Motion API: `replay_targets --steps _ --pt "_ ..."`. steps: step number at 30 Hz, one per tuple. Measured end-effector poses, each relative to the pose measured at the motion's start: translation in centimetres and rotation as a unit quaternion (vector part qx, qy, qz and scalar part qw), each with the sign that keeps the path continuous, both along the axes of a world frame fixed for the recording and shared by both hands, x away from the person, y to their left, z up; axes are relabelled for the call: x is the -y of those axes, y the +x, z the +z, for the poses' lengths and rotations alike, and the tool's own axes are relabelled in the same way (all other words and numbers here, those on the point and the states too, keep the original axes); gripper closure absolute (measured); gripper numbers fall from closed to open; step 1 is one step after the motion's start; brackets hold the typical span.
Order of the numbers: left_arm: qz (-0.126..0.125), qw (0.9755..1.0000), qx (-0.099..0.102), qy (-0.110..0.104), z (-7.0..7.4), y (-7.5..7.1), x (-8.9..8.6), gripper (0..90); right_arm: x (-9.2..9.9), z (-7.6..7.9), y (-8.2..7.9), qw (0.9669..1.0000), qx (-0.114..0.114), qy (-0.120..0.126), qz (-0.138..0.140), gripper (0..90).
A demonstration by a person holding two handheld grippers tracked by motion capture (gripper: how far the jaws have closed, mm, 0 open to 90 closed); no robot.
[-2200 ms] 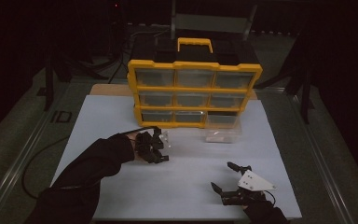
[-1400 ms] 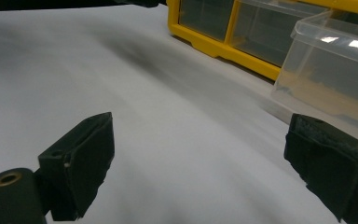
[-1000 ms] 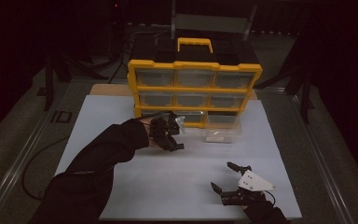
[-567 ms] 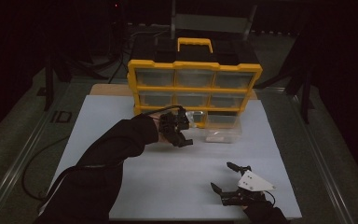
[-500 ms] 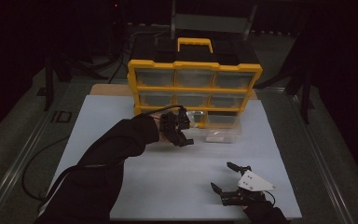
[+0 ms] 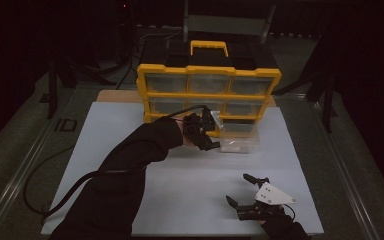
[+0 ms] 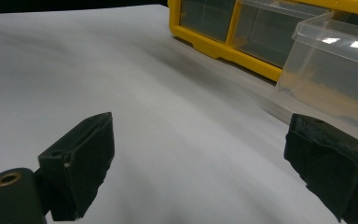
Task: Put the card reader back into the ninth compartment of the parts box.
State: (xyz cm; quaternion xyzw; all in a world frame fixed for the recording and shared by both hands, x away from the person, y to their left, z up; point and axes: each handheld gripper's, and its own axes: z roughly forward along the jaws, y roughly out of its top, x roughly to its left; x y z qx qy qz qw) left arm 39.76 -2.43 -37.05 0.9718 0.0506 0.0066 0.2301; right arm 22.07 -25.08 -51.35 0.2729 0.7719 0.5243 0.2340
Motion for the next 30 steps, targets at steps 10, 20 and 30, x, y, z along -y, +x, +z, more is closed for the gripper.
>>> replay_targets --steps 10,20,30 --pt "0.007 0.9994 -0.004 -0.034 0.7 0.8 1.4 74.7 0.0 0.0 0.0 1.0000 0.001 0.000 0.001 8.5" --pt "0.027 0.9981 0.006 -0.056 1.2 1.5 3.1 74.6 0.0 0.0 0.0 1.0000 -0.002 0.002 0.001 8.5" --pt "0.049 0.9960 0.018 -0.072 1.2 2.1 4.7 74.7 0.0 0.0 0.0 1.0000 -0.002 0.002 0.001 8.5"
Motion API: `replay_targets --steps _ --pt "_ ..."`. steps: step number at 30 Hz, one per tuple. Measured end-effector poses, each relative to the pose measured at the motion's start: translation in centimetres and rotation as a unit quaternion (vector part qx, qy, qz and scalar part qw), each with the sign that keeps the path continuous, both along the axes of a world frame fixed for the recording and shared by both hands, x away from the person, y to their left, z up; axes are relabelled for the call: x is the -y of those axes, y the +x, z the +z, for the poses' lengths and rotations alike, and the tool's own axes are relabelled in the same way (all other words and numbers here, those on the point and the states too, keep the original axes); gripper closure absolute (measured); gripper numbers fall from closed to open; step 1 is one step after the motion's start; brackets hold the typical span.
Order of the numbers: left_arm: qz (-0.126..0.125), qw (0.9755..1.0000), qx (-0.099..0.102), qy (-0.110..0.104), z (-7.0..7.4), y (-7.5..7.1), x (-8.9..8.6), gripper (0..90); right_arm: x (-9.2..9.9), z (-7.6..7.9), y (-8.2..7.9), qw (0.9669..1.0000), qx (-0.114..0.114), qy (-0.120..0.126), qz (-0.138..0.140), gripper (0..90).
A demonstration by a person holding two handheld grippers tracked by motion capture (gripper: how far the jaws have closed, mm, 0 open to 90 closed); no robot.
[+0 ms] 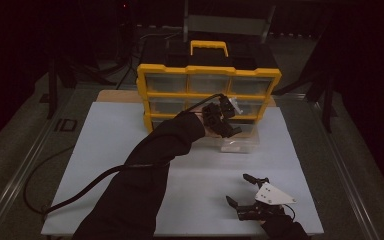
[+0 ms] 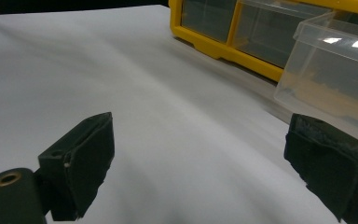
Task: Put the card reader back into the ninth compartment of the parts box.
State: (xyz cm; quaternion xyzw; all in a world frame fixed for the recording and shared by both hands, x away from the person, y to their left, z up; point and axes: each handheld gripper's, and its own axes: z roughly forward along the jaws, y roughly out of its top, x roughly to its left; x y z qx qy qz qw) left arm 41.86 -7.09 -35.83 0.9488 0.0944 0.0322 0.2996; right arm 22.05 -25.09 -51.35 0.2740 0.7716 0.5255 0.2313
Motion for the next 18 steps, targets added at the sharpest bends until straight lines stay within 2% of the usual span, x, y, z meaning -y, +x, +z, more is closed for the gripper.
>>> replay_targets --steps 1,11,14,18 --pt "0.004 1.0000 0.006 0.000 0.0 0.0 0.1 74.7 0.0 0.0 0.0 1.0000 0.000 0.000 0.000 8.5" --pt "0.033 0.9993 0.014 -0.009 -0.9 0.7 0.8 74.6 0.0 -0.1 0.1 1.0000 0.002 -0.002 -0.002 8.5" --pt "0.042 0.9989 0.013 -0.017 -1.1 1.1 0.9 74.6 0.0 0.0 0.1 1.0000 0.000 -0.002 -0.002 8.5" --pt "0.046 0.9987 0.014 -0.018 -1.3 1.3 1.1 74.6 0.0 0.0 0.1 1.0000 0.002 -0.003 -0.001 8.6"
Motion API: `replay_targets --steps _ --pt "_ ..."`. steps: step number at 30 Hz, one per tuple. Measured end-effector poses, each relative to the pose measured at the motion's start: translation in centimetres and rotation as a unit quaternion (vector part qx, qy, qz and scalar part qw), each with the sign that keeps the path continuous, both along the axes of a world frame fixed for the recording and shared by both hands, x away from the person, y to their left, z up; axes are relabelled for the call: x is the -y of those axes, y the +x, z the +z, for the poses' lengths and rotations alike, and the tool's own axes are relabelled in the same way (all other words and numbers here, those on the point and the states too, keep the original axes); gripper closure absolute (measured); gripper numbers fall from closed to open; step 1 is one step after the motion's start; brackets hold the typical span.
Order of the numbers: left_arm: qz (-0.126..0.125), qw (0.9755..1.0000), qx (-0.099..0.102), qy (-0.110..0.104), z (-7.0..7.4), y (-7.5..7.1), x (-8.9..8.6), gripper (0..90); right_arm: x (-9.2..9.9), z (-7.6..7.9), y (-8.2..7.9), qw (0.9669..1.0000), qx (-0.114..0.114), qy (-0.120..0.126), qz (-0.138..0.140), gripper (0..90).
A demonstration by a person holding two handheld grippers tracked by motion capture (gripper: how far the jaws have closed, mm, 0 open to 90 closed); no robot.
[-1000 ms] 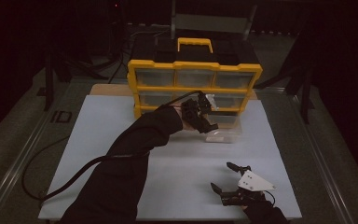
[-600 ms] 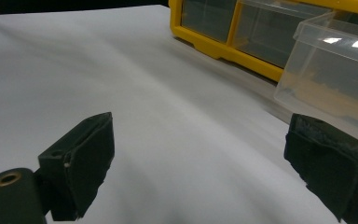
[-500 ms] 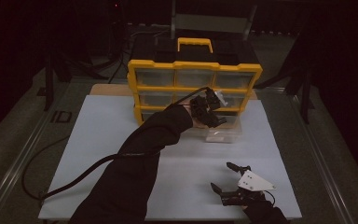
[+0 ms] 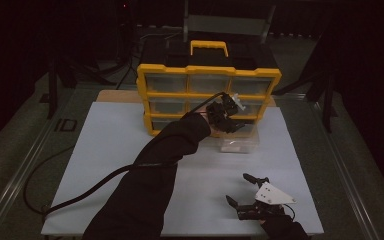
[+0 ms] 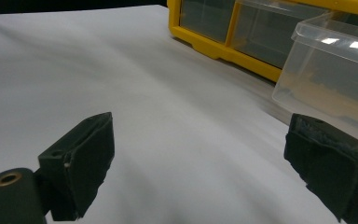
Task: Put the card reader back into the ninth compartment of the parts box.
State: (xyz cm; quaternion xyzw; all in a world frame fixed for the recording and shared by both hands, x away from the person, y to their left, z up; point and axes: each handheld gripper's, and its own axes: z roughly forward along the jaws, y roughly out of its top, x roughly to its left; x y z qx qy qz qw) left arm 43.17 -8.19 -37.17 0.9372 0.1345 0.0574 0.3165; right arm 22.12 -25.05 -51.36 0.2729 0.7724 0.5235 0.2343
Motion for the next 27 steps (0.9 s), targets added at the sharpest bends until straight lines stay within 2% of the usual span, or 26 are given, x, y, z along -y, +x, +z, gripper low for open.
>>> replay_targets --steps 7,11,13,15,17,21,27 --pt "0.006 1.0000 -0.002 0.003 -0.8 0.5 0.4 74.6 0.1 0.0 0.0 1.0000 -0.001 0.002 -0.001 8.5" --pt "0.009 0.9998 0.010 0.012 -1.2 0.6 0.8 74.5 0.0 0.0 0.0 1.0000 -0.002 0.002 0.000 8.5" --pt "0.006 0.9999 0.009 0.006 -1.4 0.7 0.8 74.4 0.0 0.0 0.0 1.0000 -0.002 0.001 -0.001 8.5" --pt "0.012 0.9996 0.022 0.010 -1.4 0.7 1.0 73.9 0.1 0.1 0.0 1.0000 0.002 0.003 0.000 8.5" --pt "0.014 0.9997 0.021 0.002 -1.3 0.8 1.1 73.1 0.1 0.1 0.0 1.0000 0.000 0.002 -0.001 8.6" --pt "0.031 0.9994 0.017 -0.002 -1.0 0.9 0.9 52.8 0.1 0.1 0.0 1.0000 0.001 0.001 -0.001 8.5" --pt "0.041 0.9990 0.007 -0.012 -0.5 0.5 0.5 34.4 0.1 0.1 0.0 1.0000 0.001 0.002 -0.001 8.5"
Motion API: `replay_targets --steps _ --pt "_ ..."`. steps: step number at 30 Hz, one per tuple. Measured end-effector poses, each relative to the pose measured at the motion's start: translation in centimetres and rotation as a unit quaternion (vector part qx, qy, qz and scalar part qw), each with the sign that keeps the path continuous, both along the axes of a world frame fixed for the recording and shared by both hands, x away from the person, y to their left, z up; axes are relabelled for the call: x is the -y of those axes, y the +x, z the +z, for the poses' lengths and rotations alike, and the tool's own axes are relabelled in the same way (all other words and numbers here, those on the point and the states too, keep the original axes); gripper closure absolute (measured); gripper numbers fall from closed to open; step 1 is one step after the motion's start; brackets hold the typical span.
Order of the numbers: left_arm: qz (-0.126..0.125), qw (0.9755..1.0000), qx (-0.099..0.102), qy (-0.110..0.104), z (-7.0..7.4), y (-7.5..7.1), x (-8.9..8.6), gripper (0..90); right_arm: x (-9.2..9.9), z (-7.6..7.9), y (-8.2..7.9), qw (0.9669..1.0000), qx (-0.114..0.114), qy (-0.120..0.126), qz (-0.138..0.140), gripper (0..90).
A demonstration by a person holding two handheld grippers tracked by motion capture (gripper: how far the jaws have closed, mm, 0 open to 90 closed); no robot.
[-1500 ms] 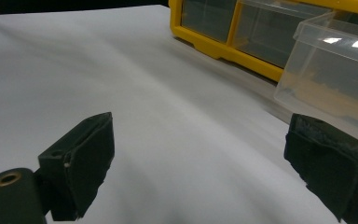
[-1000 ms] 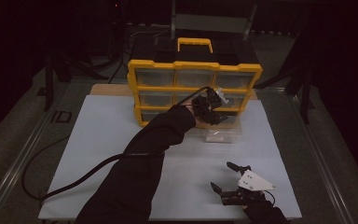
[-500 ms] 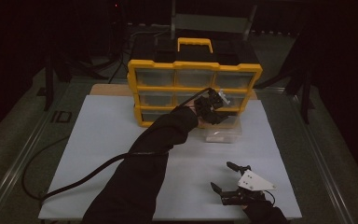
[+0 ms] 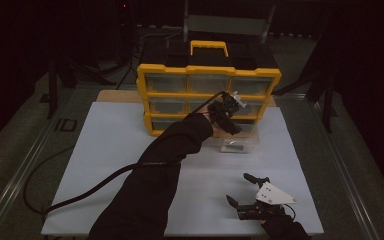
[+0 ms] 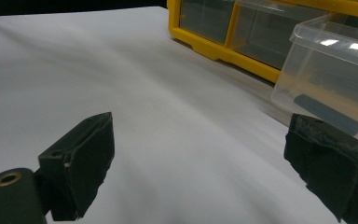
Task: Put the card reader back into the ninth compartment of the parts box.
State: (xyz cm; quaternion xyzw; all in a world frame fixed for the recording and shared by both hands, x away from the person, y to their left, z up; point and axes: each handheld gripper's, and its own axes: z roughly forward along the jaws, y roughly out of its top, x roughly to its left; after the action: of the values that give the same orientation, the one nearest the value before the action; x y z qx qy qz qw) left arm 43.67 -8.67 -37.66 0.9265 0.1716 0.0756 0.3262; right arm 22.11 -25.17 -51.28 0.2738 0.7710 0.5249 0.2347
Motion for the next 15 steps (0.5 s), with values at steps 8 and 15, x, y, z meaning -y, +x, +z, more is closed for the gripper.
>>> replay_targets --steps 8,15 --pt "-0.011 0.9998 0.008 0.011 0.6 -1.2 -0.3 16.6 0.0 0.0 0.0 1.0000 0.002 0.000 -0.001 8.6" --pt "-0.019 0.9997 0.014 0.003 1.1 -1.9 -1.4 7.2 0.0 0.0 0.0 1.0000 0.002 -0.001 -0.004 8.5"
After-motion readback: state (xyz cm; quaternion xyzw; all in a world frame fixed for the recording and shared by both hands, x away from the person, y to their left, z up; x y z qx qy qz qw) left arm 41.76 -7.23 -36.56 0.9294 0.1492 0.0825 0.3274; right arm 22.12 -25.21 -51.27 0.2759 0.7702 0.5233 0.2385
